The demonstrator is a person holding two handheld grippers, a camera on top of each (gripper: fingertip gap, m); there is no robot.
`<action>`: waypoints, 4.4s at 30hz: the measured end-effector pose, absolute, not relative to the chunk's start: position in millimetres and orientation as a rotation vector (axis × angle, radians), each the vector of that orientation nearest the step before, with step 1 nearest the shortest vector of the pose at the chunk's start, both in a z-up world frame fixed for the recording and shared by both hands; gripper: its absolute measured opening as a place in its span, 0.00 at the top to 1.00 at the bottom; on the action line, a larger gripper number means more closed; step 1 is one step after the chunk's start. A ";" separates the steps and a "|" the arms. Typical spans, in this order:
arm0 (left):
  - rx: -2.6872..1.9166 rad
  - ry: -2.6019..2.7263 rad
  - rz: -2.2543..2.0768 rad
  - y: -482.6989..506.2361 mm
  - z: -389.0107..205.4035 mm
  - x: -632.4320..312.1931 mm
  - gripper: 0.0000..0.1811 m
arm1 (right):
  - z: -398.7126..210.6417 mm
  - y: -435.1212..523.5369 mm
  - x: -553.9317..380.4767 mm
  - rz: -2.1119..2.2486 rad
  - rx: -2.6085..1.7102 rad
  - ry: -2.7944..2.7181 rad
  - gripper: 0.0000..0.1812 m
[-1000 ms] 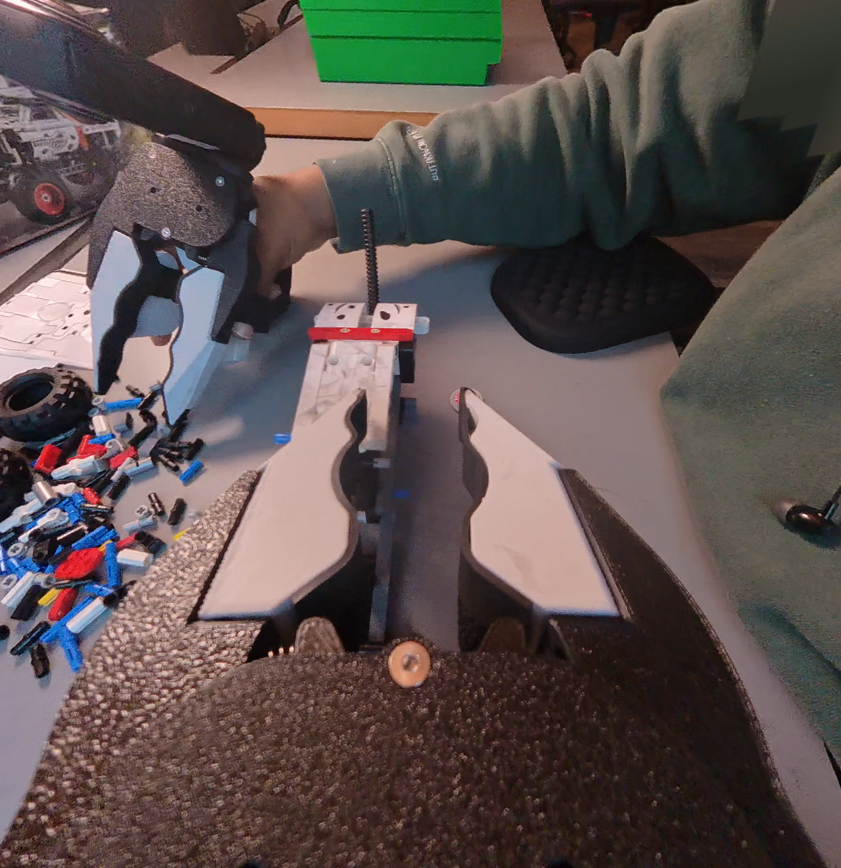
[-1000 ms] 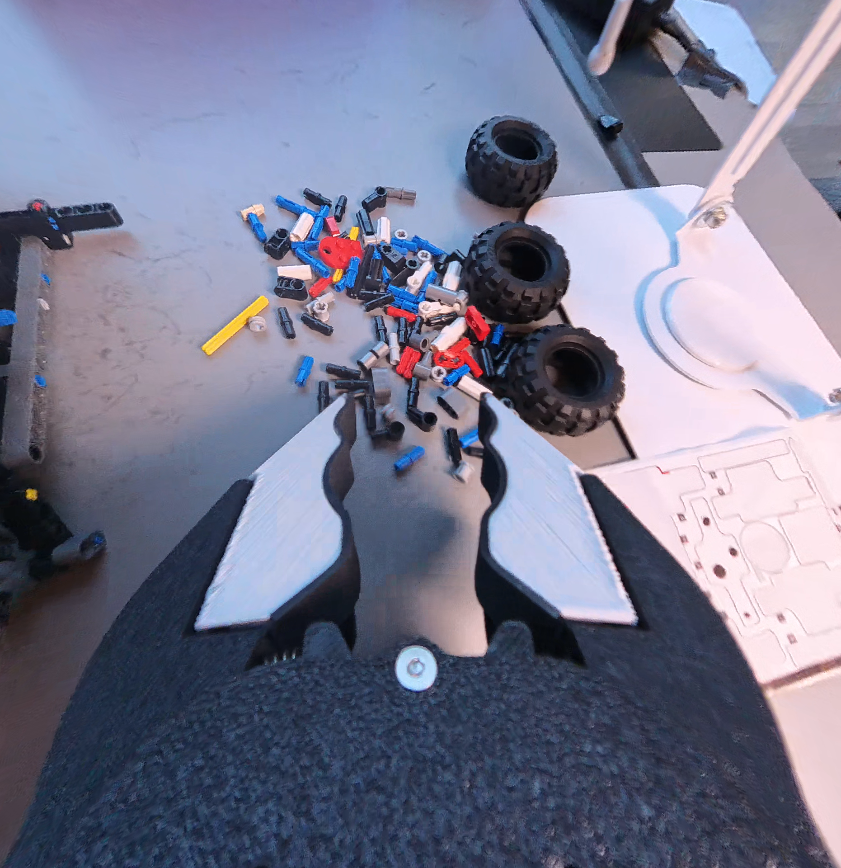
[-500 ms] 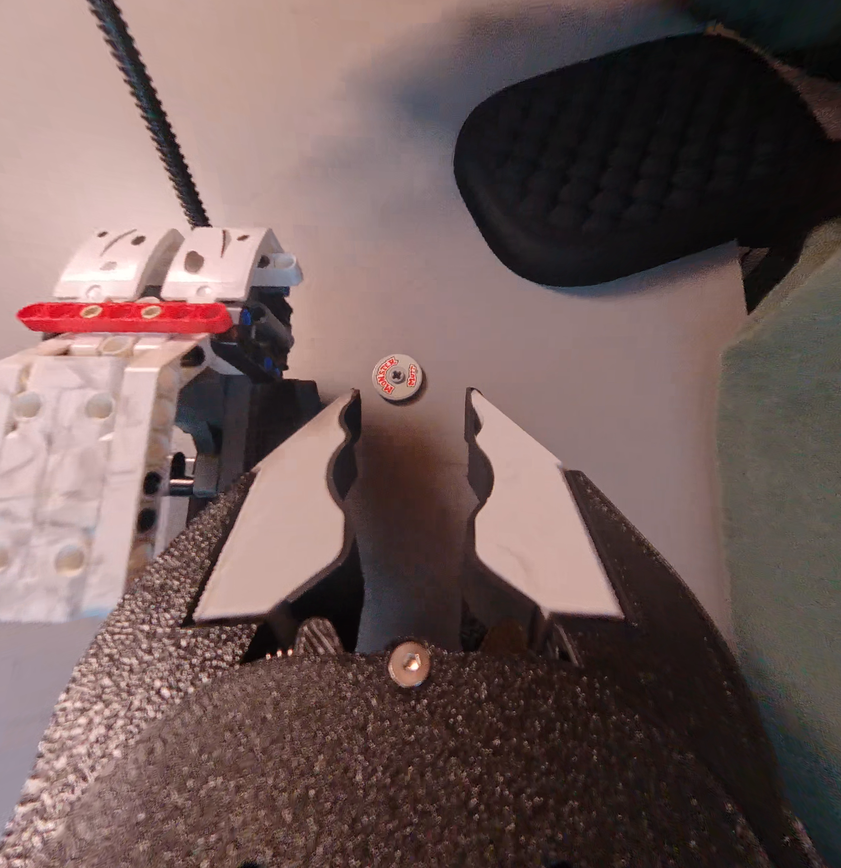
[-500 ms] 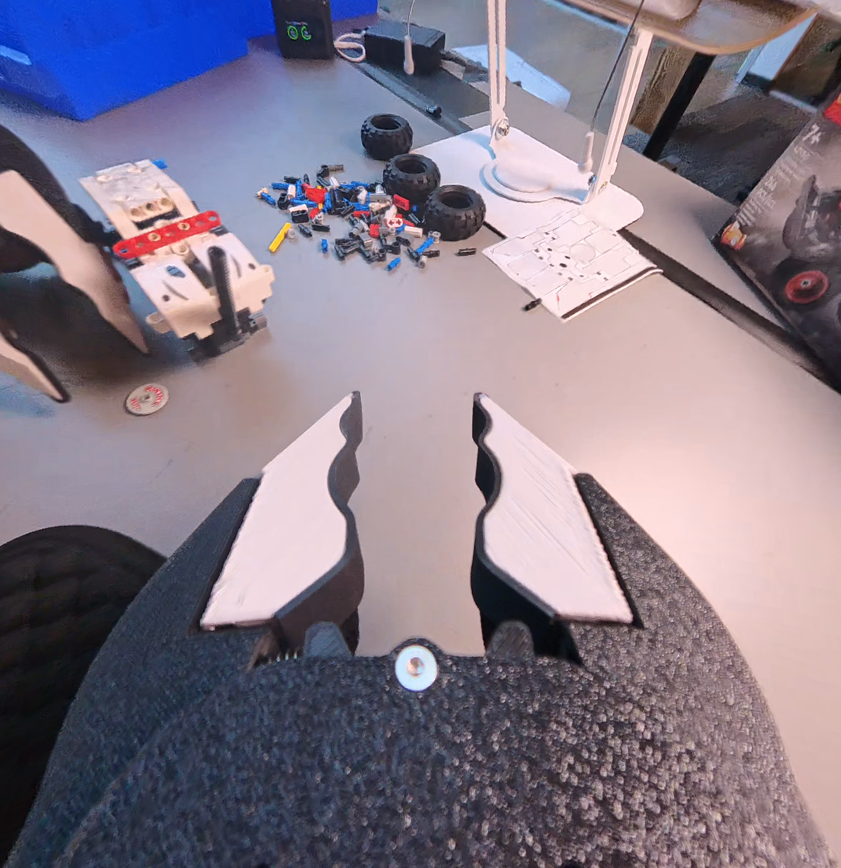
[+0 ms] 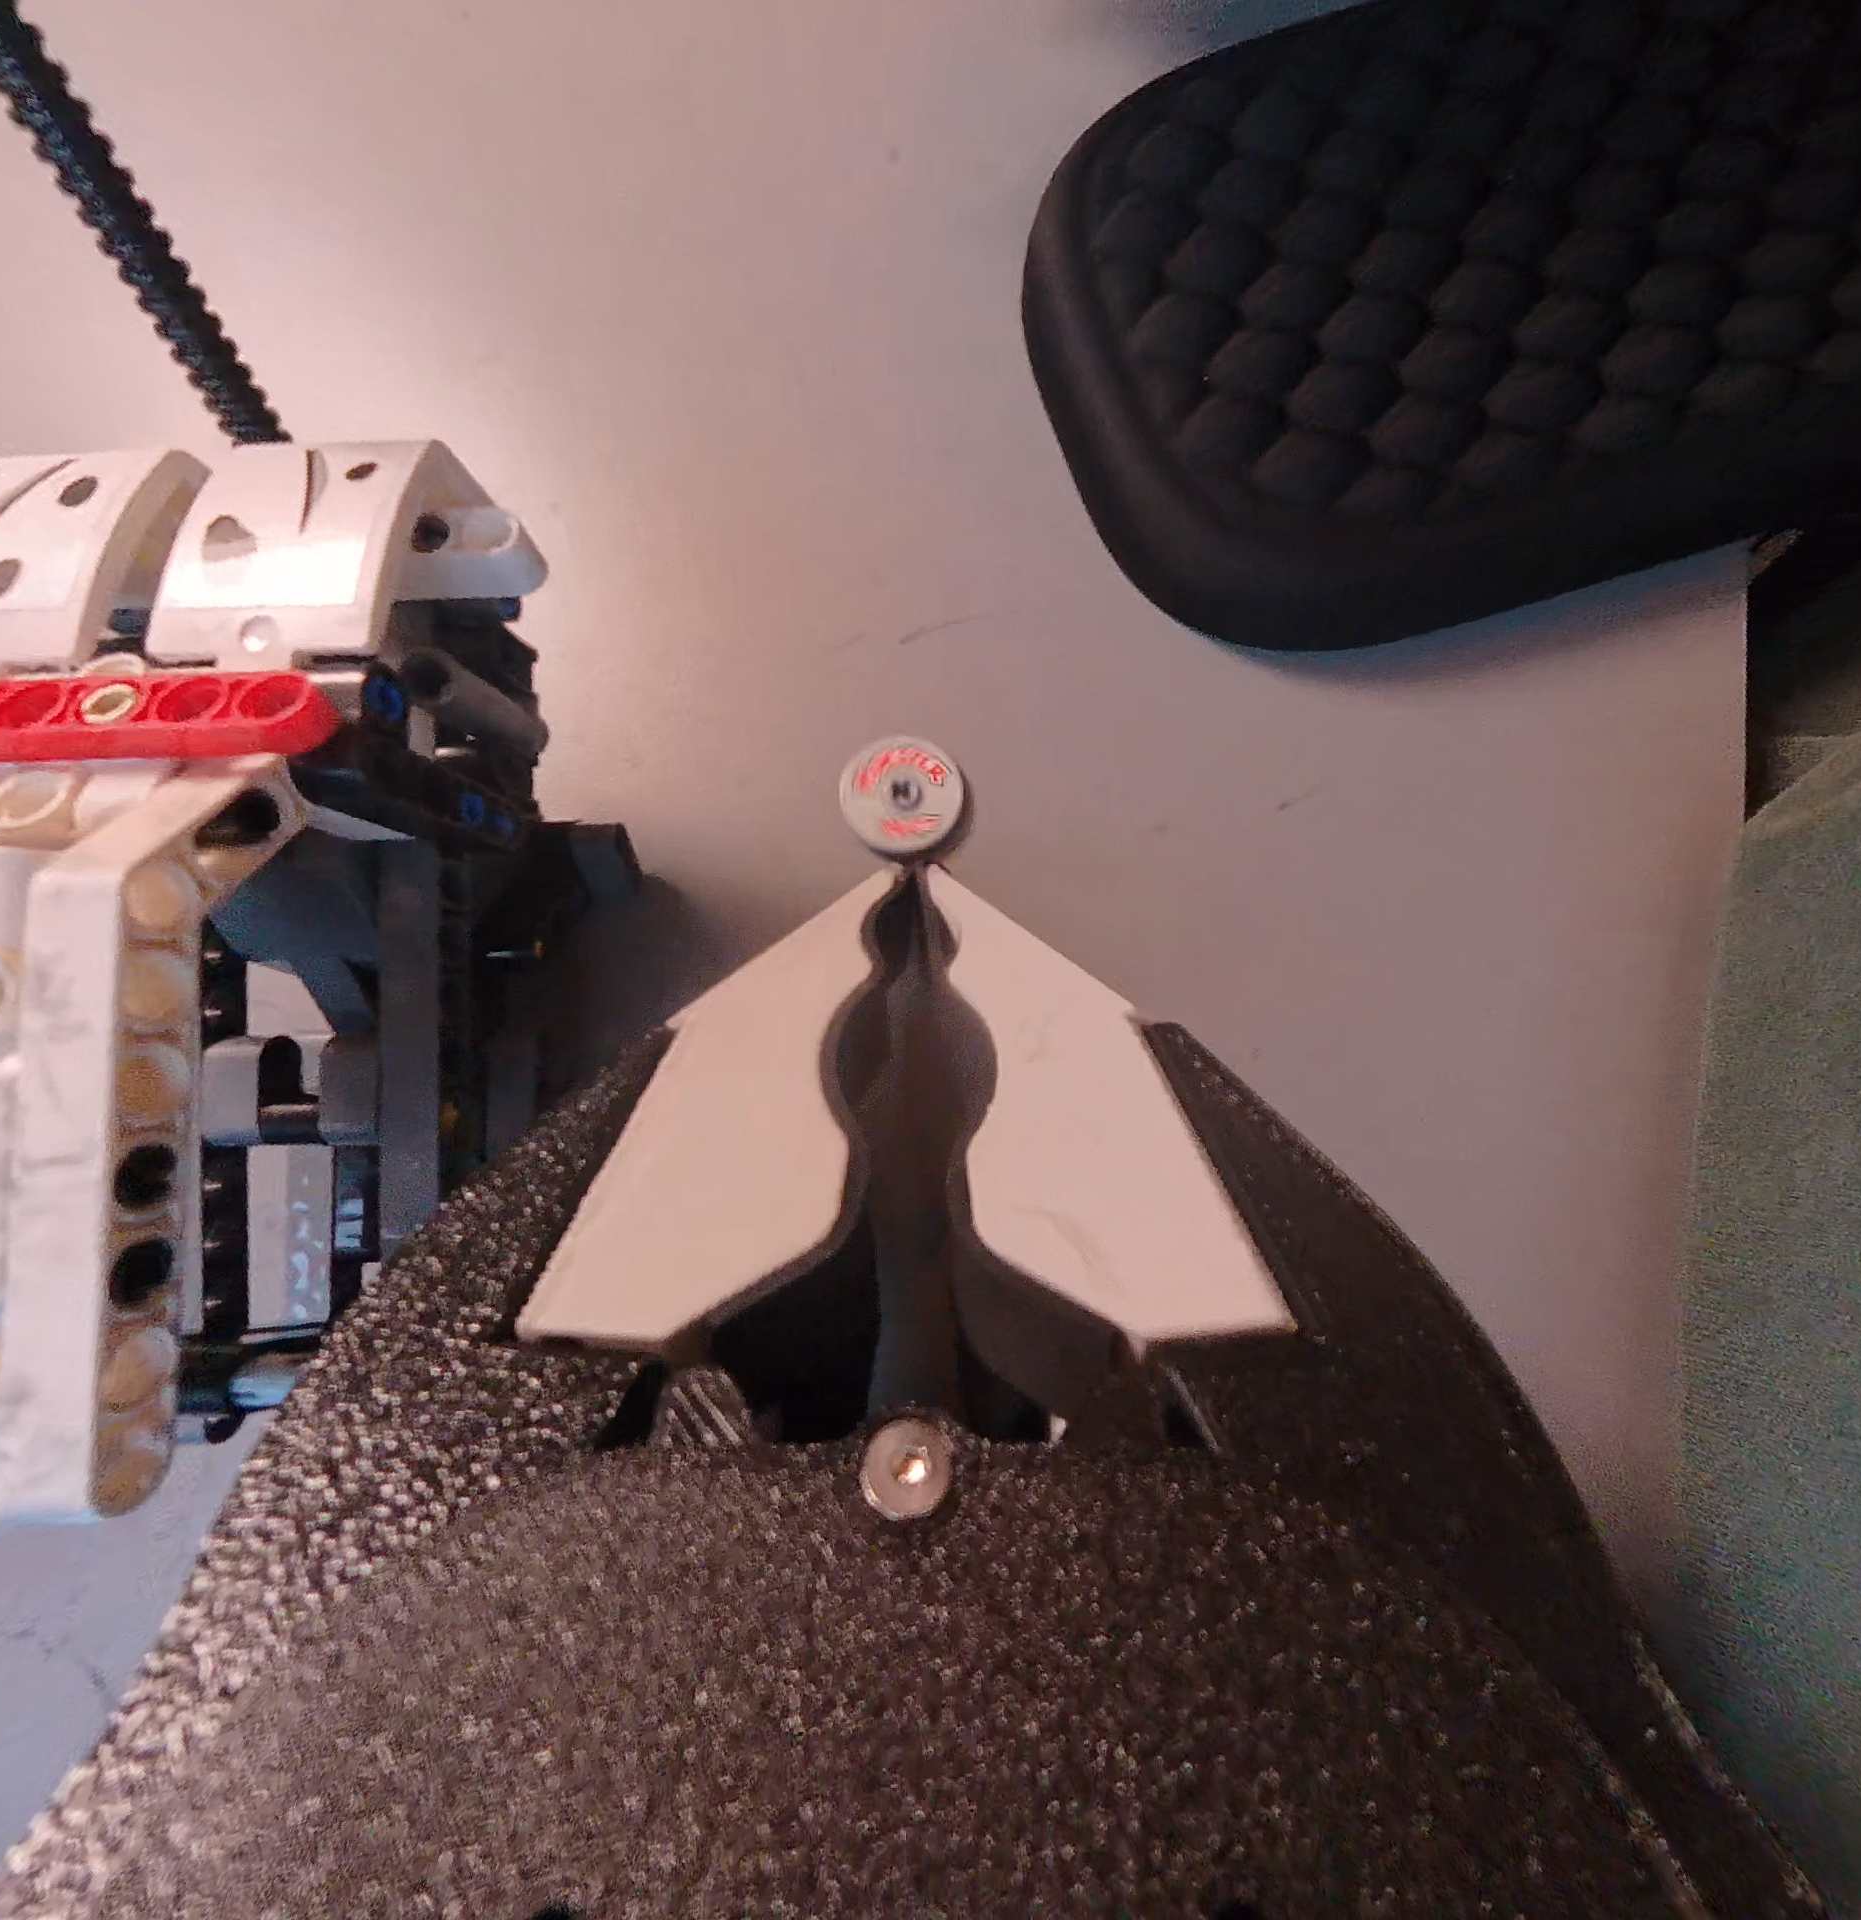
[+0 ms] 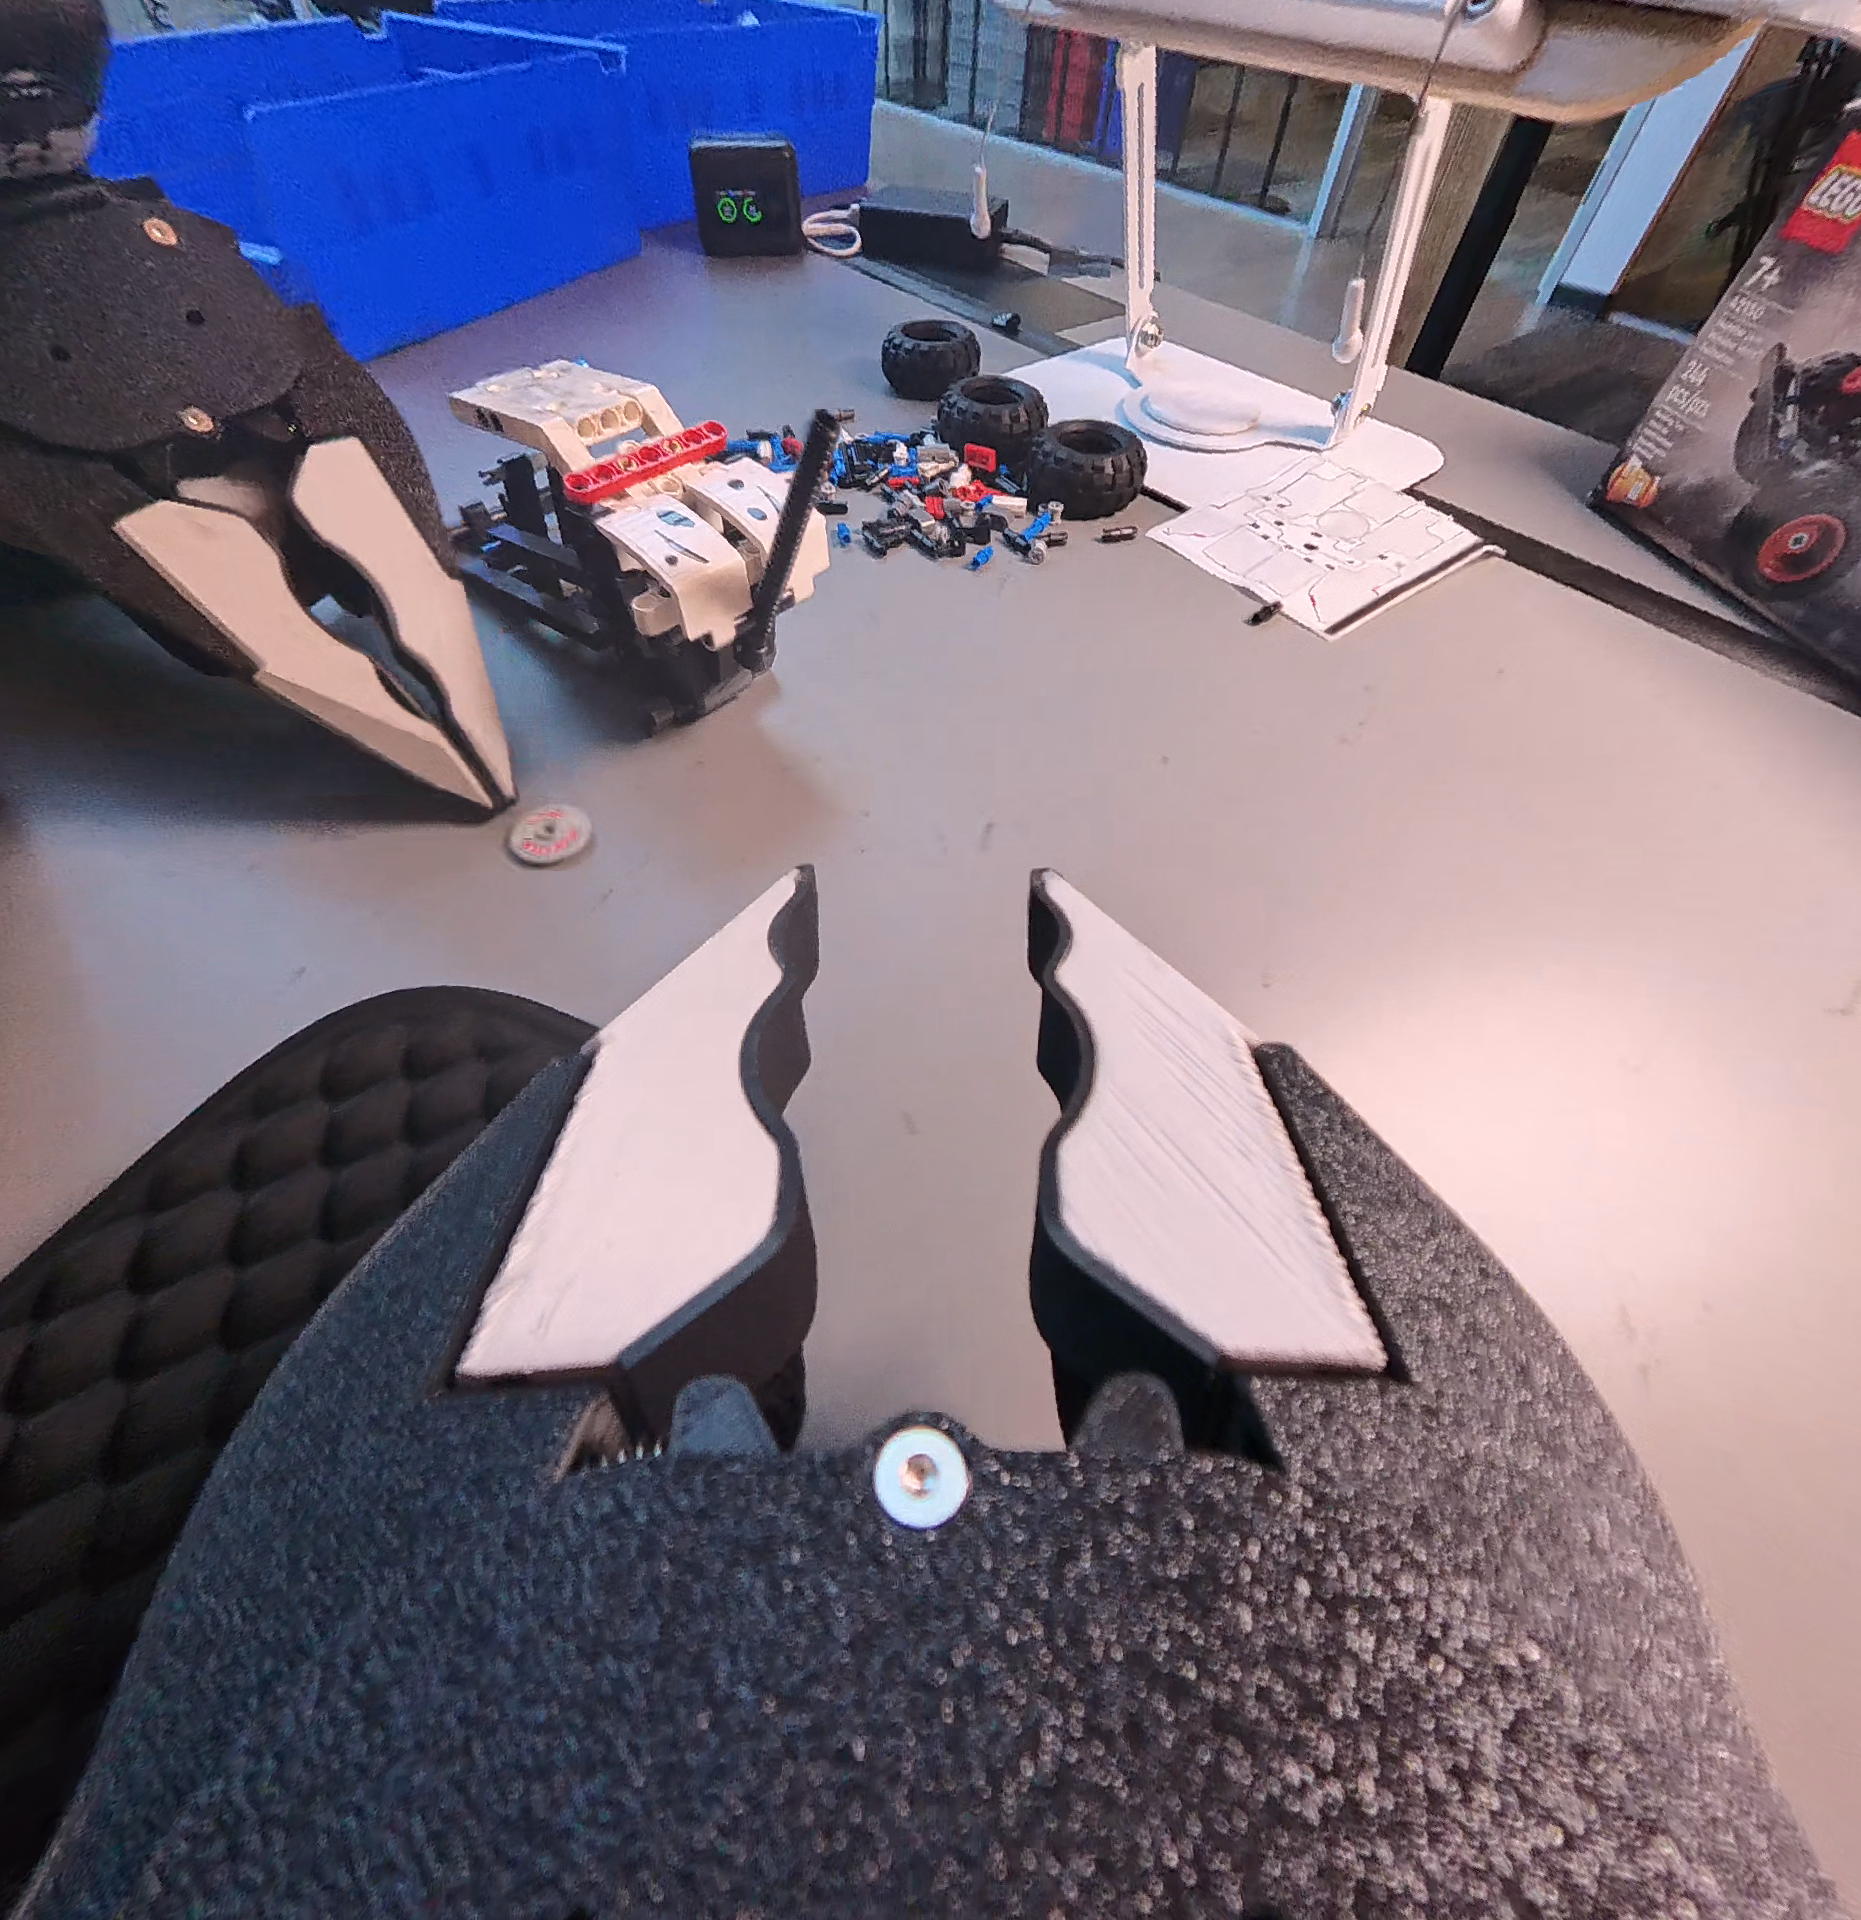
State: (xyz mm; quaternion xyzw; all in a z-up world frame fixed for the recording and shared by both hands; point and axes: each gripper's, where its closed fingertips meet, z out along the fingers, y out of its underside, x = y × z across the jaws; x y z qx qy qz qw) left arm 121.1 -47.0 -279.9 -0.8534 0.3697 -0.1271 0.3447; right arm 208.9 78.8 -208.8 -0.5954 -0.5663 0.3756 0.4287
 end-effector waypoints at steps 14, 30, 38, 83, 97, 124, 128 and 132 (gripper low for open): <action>-2.194 0.911 -0.402 -60.2 -270.0 124.7 0.81 | -266.4 -0.5 160.8 0.870 -1.478 -2.102 0.76; -2.135 0.731 -0.571 -73.8 -247.7 109.1 0.80 | -274.9 -7.6 143.5 0.720 -1.366 -2.199 0.90; -2.115 0.494 -0.943 -70.7 -233.0 114.6 0.76 | -234.1 -59.1 121.1 0.900 -1.048 -2.122 0.90; -1.937 -0.020 0.325 -145.5 -107.2 -227.6 0.71 | -174.1 2.8 95.3 0.899 -1.091 -1.747 0.90; -1.941 0.643 -0.506 -48.8 -189.1 5.1 0.53 | -202.3 -19.0 53.9 0.733 -1.084 -2.018 0.59; -1.780 0.292 -0.143 -20.0 -186.0 -78.7 0.61 | -203.1 45.0 44.0 0.498 -0.972 -1.903 0.65; -1.710 0.154 0.005 -1.2 -161.2 -120.5 0.62 | -154.2 29.3 42.9 0.876 -0.937 -1.670 0.66; -1.626 0.099 0.148 37.7 -117.5 -159.3 0.61 | -116.3 45.7 47.8 1.033 -0.952 -1.378 0.69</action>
